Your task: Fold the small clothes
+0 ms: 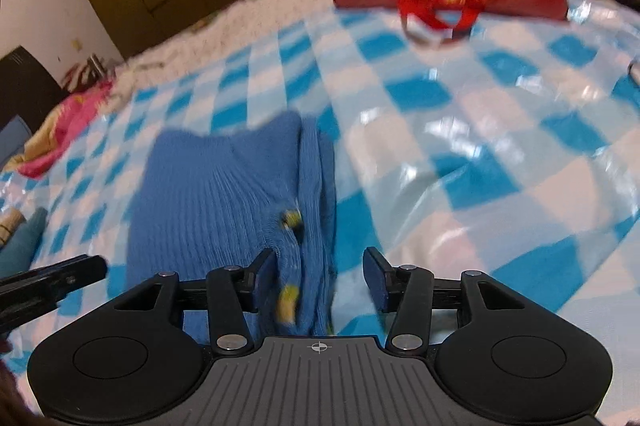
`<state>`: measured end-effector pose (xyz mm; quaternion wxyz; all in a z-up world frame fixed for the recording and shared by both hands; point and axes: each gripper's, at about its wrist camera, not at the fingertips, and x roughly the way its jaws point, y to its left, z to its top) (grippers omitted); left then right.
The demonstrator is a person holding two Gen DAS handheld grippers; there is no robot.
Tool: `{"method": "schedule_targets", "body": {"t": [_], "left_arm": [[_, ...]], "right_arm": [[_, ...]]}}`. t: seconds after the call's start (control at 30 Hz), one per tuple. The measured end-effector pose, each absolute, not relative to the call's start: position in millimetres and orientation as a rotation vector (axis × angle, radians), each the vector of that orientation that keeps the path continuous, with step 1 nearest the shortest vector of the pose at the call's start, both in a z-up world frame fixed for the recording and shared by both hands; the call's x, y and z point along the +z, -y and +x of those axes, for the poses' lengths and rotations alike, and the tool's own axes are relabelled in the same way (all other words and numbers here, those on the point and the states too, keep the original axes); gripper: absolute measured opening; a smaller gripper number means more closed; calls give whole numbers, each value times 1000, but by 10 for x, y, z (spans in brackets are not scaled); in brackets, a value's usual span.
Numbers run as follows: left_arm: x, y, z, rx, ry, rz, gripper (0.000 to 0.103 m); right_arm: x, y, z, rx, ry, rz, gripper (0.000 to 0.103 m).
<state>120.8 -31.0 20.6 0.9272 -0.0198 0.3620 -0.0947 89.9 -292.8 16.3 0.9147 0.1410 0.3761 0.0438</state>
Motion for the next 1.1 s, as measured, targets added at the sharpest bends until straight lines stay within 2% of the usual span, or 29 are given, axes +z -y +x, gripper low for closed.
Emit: {"method": "schedule_targets", "body": {"t": [0.2,0.33,0.4,0.63,1.1], "left_arm": [[176,406,1400,-204,-739,-40,31],[17,405,1491,-197,-787,-51,31],[-42,400,1507,-191,-798,-50,34],[-157,362,1537,-175,-832,-58,42],[-24,375,1355,-159,-819,-51,42]], "right_arm": [[383,2753,1290,152,-720,229,48],[262,2632,1580,182,-746,235,48],[136,2604,1656,193,-782,253,47],[-124,2680,1613,164,-819,279,47],[-11,2811,1331,118,-790,293,49]]}}
